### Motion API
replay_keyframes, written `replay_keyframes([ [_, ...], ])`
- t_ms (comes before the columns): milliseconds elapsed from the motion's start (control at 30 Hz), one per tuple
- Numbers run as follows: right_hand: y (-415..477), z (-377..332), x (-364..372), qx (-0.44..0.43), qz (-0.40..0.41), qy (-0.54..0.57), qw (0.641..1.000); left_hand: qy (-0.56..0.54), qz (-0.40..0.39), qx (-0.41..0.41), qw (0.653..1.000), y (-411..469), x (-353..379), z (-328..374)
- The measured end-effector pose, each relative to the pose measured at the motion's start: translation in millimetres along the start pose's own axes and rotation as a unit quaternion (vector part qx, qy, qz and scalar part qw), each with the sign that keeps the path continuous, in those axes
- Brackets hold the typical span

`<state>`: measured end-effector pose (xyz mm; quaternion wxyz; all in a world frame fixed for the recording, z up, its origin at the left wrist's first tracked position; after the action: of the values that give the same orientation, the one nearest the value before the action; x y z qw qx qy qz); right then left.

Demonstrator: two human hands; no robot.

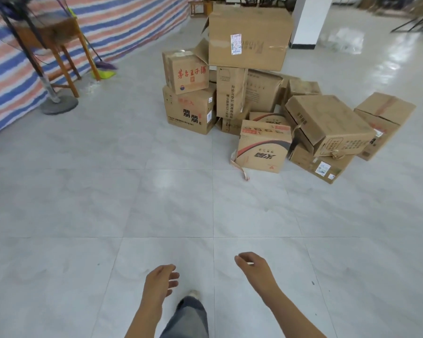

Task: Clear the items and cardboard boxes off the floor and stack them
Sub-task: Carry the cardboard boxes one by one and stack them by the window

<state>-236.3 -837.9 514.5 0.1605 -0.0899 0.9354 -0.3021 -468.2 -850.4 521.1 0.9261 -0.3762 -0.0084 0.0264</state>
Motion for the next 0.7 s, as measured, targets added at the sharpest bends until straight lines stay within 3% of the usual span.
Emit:
replay_keyframes([
  [300, 84, -98, -60, 0.005, 0.129, 0.068, 0.989, 0.045, -0.08, 0.062, 0.994, 130, 21, 170],
  [533, 121, -70, -125, 0.065, 0.191, 0.136, 0.97, 0.179, -0.23, -0.039, 0.956, 176, 136, 167],
  [700, 161, -73, -234, 0.03, 0.261, 0.186, 0.947, 0.216, -0.212, 0.011, 0.953, 230, 223, 235],
])
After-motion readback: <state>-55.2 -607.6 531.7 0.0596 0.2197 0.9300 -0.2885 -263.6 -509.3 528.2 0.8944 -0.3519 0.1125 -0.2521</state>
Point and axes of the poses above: each hand's wrist, its own y-axis towards the middle knuckle, its own x-axis out of the palm, z = x × y, the point moved 3 cm from there along y, towards the middle knuckle, and after that the axes turned 14 degrees about -z, right-handed, at the moved point
